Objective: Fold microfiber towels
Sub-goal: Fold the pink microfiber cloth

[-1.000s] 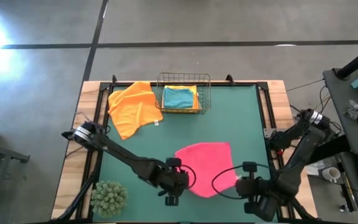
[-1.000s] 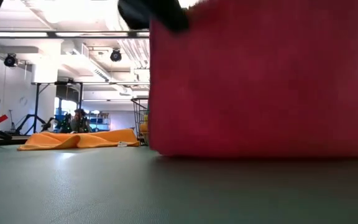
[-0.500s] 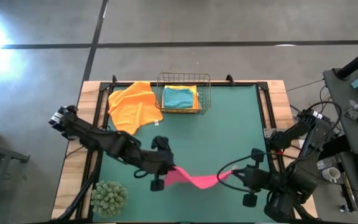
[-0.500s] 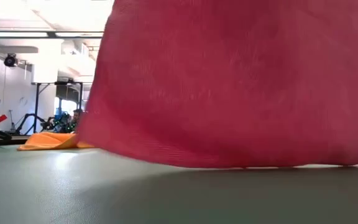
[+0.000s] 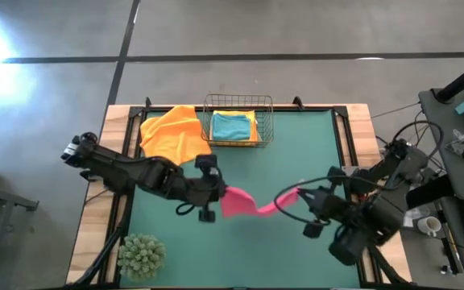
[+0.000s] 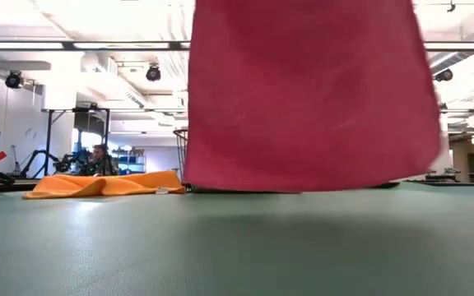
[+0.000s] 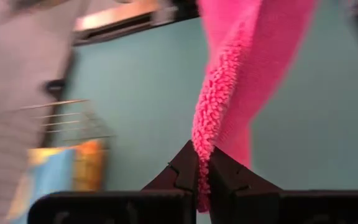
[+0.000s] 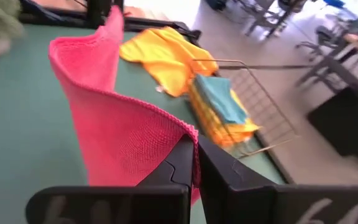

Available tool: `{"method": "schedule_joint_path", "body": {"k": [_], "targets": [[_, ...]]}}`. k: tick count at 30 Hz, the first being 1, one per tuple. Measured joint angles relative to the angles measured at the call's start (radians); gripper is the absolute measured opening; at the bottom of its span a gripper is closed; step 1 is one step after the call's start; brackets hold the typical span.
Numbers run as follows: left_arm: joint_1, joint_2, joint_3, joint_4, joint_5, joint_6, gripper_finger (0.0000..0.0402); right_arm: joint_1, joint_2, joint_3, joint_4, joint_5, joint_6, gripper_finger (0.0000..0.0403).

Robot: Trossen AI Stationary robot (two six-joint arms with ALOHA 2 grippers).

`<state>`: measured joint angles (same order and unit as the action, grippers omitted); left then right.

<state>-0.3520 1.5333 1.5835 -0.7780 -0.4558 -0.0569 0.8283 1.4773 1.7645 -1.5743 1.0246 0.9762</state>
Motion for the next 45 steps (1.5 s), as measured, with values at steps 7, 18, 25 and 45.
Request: {"method": "schedule_joint_path", "body": {"k": [7,18,25,45], "targets": [[0.114,0.0,0.002,0.0,-0.102,0.068,0.0,-0.126,-0.006,-0.014,0.002,0.067,-0.176,0.0008],[0.125,0.0,-0.024,0.005,0.068,-0.094,0.0,-0.174,0.016,-0.024,0.01,-0.27,0.008,0.0008],[0.013,0.014,-0.137,0.014,0.143,-0.324,0.0,-0.119,0.079,-0.067,0.083,-0.42,0.171,0.0008],[-0.305,0.145,-0.318,0.218,0.194,-0.854,0.0,0.023,0.36,-0.085,0.365,-0.591,0.418,0.0008]]}}
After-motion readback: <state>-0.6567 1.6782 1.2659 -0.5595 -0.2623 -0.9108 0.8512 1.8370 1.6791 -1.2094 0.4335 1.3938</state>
